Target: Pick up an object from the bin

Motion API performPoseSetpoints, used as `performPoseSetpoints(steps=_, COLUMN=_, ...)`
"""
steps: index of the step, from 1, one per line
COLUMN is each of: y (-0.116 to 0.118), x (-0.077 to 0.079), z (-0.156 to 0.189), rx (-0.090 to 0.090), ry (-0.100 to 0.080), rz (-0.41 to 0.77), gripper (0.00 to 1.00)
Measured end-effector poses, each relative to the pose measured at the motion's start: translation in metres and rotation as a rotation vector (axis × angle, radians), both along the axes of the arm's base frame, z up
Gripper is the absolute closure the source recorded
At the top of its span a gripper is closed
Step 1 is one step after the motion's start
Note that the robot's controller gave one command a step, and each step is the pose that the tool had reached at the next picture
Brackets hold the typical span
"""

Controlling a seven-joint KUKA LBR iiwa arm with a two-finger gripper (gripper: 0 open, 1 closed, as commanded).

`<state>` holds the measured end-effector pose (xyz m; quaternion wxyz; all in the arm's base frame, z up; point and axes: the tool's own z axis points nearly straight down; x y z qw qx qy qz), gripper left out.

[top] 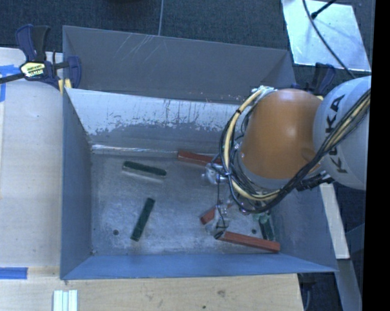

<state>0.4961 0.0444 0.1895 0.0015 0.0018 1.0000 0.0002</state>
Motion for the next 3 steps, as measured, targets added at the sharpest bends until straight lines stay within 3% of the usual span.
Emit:
performPoseSetpoints(steps=1, y=-0.052, x=0.049, z=-0.12, rx=-0.001, ry=0.007, rz=-0.042, gripper=0.0)
performPoseSetpoints(steps=2, y=-0.083, x=-0.011, z=-0.118, rx=-0.002, ry=-0.004, rz=0.137, gripper=0.0)
performPoseSetpoints(steps=3, y=-0.082, x=-0.009, z=-0.118, rx=-0.002, ry=-0.008, rz=0.137, gripper=1.0)
